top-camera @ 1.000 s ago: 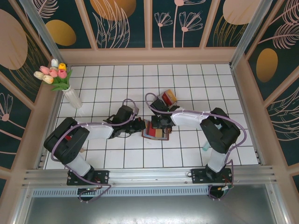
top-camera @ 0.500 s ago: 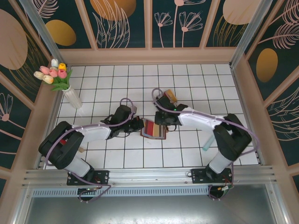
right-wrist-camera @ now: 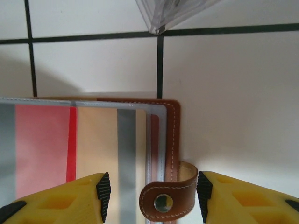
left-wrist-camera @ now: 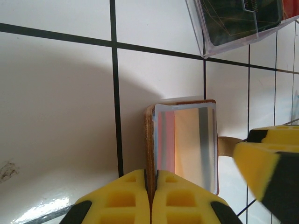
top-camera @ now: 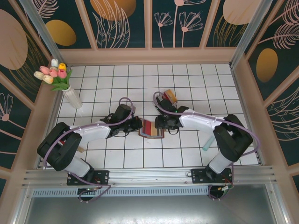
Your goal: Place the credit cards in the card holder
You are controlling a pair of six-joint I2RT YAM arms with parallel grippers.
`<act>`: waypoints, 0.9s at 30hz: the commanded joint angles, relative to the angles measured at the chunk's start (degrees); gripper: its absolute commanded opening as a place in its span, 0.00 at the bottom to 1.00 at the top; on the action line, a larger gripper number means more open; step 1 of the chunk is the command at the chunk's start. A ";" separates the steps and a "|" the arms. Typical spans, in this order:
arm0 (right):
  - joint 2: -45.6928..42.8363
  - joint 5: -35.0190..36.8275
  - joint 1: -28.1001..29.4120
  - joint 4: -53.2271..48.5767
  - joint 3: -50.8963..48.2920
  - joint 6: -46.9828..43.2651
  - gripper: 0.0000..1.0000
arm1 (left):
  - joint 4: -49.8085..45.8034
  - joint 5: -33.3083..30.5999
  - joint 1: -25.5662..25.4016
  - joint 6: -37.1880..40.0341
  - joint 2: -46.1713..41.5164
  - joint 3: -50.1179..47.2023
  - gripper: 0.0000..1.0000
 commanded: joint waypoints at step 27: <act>-4.46 3.39 -0.60 1.40 -2.12 1.08 0.01 | -15.66 -10.63 -2.01 6.37 -1.23 9.17 0.00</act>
